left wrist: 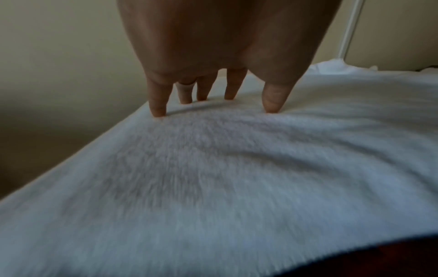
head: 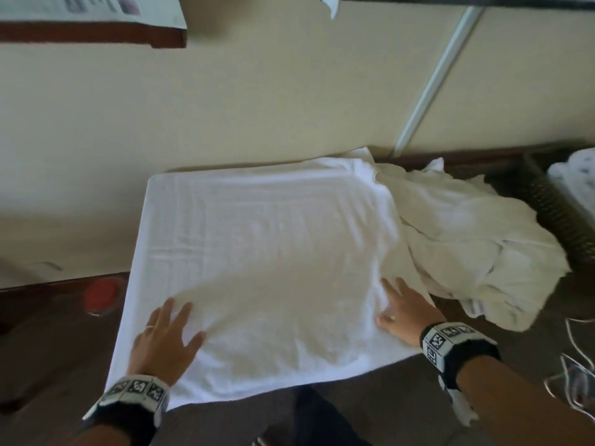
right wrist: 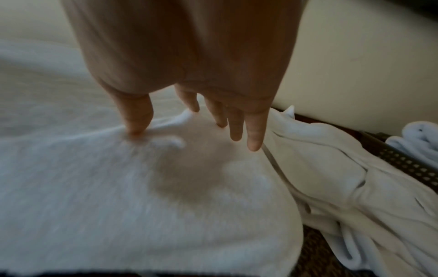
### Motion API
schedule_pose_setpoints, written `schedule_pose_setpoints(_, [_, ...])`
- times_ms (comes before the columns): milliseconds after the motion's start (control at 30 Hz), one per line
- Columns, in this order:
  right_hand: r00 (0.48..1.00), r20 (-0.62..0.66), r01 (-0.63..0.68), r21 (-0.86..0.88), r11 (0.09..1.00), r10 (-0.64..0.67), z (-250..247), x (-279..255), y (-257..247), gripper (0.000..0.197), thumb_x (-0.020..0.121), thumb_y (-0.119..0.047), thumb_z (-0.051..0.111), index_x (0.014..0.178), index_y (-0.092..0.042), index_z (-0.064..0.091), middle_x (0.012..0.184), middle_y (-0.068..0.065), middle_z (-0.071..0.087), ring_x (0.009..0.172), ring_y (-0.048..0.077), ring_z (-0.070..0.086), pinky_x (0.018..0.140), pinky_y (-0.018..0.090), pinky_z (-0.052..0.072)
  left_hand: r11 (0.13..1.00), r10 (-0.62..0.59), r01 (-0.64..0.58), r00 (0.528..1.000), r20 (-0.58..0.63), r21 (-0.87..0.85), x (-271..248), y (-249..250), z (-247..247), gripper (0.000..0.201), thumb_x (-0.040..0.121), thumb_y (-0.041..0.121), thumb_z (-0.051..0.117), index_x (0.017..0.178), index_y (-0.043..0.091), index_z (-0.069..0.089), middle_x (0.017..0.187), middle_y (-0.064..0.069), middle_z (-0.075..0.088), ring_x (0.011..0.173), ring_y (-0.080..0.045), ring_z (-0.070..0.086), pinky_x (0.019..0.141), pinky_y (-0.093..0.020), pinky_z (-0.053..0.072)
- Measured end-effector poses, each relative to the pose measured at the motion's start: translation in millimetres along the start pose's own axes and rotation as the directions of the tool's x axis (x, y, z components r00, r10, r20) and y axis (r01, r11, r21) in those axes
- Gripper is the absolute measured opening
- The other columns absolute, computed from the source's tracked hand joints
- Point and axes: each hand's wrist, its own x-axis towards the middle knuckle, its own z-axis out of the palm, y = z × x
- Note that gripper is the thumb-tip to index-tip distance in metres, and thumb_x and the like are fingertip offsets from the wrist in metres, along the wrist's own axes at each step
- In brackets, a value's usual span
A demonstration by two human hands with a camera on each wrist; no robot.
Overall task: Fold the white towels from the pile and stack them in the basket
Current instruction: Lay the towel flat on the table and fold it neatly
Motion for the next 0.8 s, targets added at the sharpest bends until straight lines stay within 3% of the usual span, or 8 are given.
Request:
schedule_pose_setpoints(133, [0.999,0.035,-0.002,0.05,0.999,0.0,17.4,-9.0,-2.4,0.081,0.092,-0.055,0.045,0.149,-0.046,-0.012,0.161,-0.003,-0.02,0.149,0.035,0.005,0.108,0.055,0.038,0.999,-0.023,0.02,0.998,0.053,0.048,-12.3,-4.7,7.7,0.082,0.093,0.073,0.033,0.16,0.038,0.003,0.169,-0.001,-0.011,0.156,-0.031,0.006,0.12,-0.056,0.026])
schedule_pose_setpoints(267, [0.997,0.075,-0.015,0.035,0.999,0.012,3.4,14.0,-5.5,0.084,0.093,-0.057,0.045,0.149,-0.046,-0.017,0.16,-0.002,-0.029,0.149,0.04,-0.009,0.112,0.059,0.033,0.995,-0.052,0.043,0.994,0.096,0.093,6.2,1.5,-5.4,0.084,0.093,0.074,0.034,0.16,0.039,-0.002,0.168,-0.002,-0.017,0.156,-0.032,0.001,0.119,-0.061,0.023])
schedule_pose_setpoints(367, [0.997,0.073,-0.024,0.01,1.0,0.023,-18.0,40.8,-15.9,0.084,0.093,-0.056,0.047,0.151,-0.044,-0.012,0.161,0.002,-0.025,0.148,0.045,-0.006,0.116,0.061,0.024,0.994,-0.079,0.068,0.988,0.131,0.087,35.4,5.6,-18.1,0.085,0.093,0.073,0.037,0.16,0.039,-0.002,0.168,-0.001,-0.017,0.156,-0.032,-0.001,0.119,-0.061,0.023])
schedule_pose_setpoints(567, [0.998,0.043,-0.038,0.018,0.999,0.037,-52.9,99.6,-28.7,0.082,0.092,-0.055,0.049,0.152,-0.043,-0.005,0.163,0.0,-0.02,0.148,0.046,-0.003,0.113,0.061,0.027,0.995,-0.096,0.092,0.991,0.096,0.047,102.0,12.1,-34.0,0.084,0.093,0.071,0.041,0.159,0.041,-0.001,0.169,0.001,-0.013,0.156,-0.032,-0.001,0.12,-0.062,0.02])
schedule_pose_setpoints(700, [1.0,0.022,-0.021,0.001,1.0,0.021,-69.0,118.3,-27.1,0.081,0.091,-0.059,0.049,0.152,-0.045,-0.001,0.164,-0.001,-0.017,0.148,0.044,0.001,0.116,0.058,0.022,0.995,-0.099,0.098,0.993,0.062,0.023,132.7,16.6,-42.0,0.084,0.092,0.069,0.047,0.16,0.041,0.005,0.169,0.003,-0.009,0.156,-0.032,0.001,0.121,-0.061,0.018])
schedule_pose_setpoints(800, [0.999,-0.035,0.017,0.034,0.999,-0.016,-69.4,116.2,-17.2,0.073,0.091,-0.054,0.052,0.152,-0.043,0.013,0.165,0.0,0.001,0.146,0.039,0.017,0.116,0.052,0.025,0.995,-0.075,0.076,0.997,0.01,-0.057,129.1,20.6,-46.7,0.082,0.093,0.061,0.054,0.16,0.033,0.016,0.17,-0.003,0.001,0.154,-0.034,0.008,0.122,-0.058,0.017])
